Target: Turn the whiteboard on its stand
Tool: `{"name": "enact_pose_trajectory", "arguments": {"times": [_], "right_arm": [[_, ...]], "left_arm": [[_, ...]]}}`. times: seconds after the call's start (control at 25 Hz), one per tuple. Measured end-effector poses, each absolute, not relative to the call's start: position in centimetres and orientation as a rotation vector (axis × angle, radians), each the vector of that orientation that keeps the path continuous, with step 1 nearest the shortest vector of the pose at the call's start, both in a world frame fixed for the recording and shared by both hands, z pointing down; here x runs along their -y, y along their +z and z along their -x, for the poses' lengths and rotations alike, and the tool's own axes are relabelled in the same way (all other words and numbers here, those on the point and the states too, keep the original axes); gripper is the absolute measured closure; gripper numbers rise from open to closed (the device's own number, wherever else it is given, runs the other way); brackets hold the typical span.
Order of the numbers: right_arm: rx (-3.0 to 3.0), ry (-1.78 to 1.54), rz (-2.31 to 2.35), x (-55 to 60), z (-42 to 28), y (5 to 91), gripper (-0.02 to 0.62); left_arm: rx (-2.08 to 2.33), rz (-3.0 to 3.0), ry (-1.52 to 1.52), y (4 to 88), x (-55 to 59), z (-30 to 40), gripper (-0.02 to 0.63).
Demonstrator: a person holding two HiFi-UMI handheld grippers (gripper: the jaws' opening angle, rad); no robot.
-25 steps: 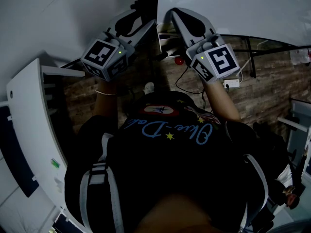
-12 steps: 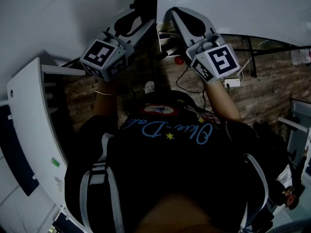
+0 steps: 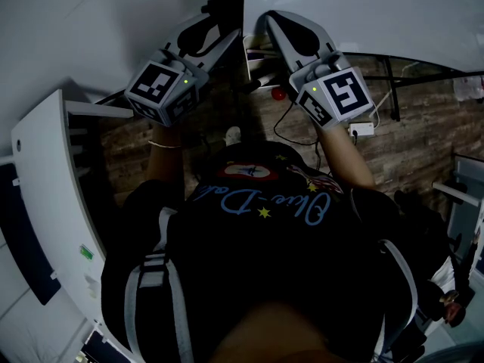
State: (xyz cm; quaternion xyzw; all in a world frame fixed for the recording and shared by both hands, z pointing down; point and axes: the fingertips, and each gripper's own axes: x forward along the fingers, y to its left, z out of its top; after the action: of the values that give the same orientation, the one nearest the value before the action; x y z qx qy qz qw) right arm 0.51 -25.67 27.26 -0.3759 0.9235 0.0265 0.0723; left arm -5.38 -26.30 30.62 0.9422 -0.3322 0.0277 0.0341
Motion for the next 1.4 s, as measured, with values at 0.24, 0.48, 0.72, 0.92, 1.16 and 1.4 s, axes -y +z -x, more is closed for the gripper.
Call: {"name": "enact_pose_trajectory", "arguments": {"times": [0.24, 0.48, 0.72, 0.92, 1.16, 1.4], "right_arm": [[-2.77, 0.07, 1.135, 25.63, -0.73, 27.23, 0.569], [-2.765, 0.068, 1.134, 25.69, -0.62, 27.18, 0.569], [-2.765, 0.067, 1.121, 25.4, -0.65, 27.27, 0.569], [-2.765, 0.069, 1.105, 24.99, -0.67, 26.79, 0.569], [-2.765, 0.059, 1.084, 24.89, -0.52, 26.87, 0.569], [-2.769, 0.051, 1.066, 24.87, -0.41, 27.07, 0.569]], "left_arm": [[1.031, -2.91, 0.108, 30.59, 26.23, 5.38, 0.436], [1.052, -2.91, 0.109, 30.61, 26.34, 5.53, 0.436], [1.086, -2.917, 0.132, 30.83, 26.35, 5.44, 0.437], [1.139, -2.911, 0.164, 30.5, 26.23, 5.42, 0.436], [1.182, -2.904, 0.196, 30.69, 26.25, 5.51, 0.434], [1.213, -2.89, 0.17, 30.59, 25.67, 6.33, 0.448]]}}
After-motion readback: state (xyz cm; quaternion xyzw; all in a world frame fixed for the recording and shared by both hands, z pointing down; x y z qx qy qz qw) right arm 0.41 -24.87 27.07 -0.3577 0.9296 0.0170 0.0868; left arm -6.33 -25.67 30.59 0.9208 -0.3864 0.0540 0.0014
